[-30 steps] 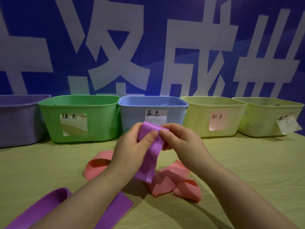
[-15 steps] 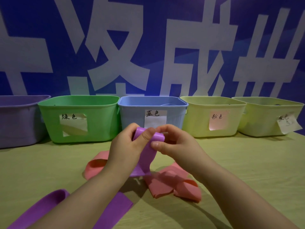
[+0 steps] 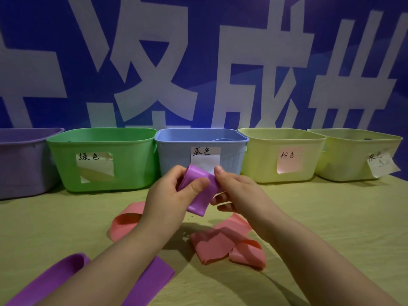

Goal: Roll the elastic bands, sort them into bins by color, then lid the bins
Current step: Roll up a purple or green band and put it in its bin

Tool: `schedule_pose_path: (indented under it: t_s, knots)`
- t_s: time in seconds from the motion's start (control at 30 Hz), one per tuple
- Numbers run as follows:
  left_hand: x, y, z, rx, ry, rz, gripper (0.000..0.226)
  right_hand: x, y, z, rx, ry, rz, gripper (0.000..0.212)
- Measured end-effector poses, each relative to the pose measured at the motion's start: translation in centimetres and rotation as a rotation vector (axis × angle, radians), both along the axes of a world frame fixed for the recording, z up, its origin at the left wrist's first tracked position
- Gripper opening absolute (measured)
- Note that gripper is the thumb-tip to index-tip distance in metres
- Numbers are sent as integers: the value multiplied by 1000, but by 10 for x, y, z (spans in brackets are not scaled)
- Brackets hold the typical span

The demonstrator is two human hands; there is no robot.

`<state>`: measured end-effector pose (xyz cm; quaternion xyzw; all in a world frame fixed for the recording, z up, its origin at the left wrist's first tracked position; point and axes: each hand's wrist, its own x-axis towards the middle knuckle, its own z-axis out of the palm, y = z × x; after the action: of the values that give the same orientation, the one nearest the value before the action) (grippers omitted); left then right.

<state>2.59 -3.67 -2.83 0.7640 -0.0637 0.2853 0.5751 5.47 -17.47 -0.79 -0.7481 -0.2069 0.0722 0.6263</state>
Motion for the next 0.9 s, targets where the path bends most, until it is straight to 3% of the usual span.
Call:
schedule_pose_path:
  t_s: [0.07, 0.27, 0.57, 0.7, 0.83, 0.9]
  knots:
    - [-1, 0, 0, -1, -2, 32, 44, -1, -1, -1, 61, -55, 40, 21]
    - [-2, 1, 0, -16, -30, 15, 52, 2, -3, -1, 161, -31, 100, 5]
    - [-5, -5, 1, 49, -59, -16, 28, -2, -1, 5, 100, 51, 16, 38]
    - [-3, -1, -2, 95, -122, 41, 48, -1, 0, 2, 25, 30, -16, 42]
    - [-7, 2, 5, 19, -120, 150, 74, -2, -3, 2, 153, 45, 143, 22]
    - [-8, 3, 7, -25, -108, 154, 76, -2, -3, 1, 161, 33, 202, 24]
